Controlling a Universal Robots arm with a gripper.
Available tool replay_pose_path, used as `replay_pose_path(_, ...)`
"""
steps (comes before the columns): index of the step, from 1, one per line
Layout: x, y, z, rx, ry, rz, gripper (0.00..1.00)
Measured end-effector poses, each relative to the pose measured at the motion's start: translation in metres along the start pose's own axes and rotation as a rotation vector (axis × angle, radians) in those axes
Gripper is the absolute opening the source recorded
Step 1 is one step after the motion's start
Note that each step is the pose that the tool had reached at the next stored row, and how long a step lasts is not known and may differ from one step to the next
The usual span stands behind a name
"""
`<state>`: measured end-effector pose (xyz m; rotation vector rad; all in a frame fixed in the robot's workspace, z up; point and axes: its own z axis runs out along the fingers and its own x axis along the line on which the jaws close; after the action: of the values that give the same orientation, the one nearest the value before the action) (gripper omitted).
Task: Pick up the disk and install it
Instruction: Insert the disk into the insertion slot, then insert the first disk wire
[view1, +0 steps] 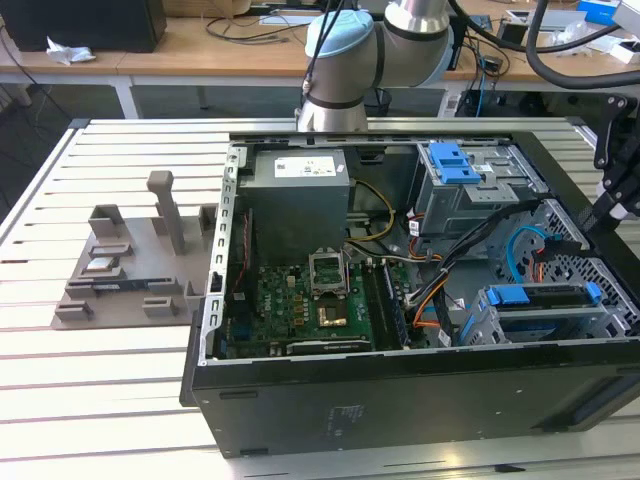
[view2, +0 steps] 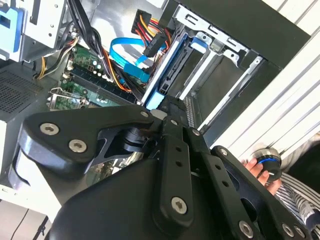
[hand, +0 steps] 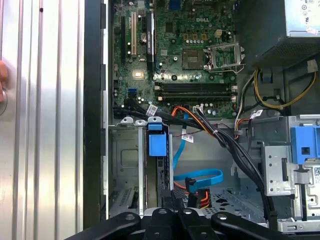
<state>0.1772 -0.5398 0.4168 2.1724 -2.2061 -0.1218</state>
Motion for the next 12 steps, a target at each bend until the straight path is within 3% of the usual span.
replay_pose_path(12,-0.0001,-0.0006,0.0001,0.0000,-0.0002,0.000,0.11)
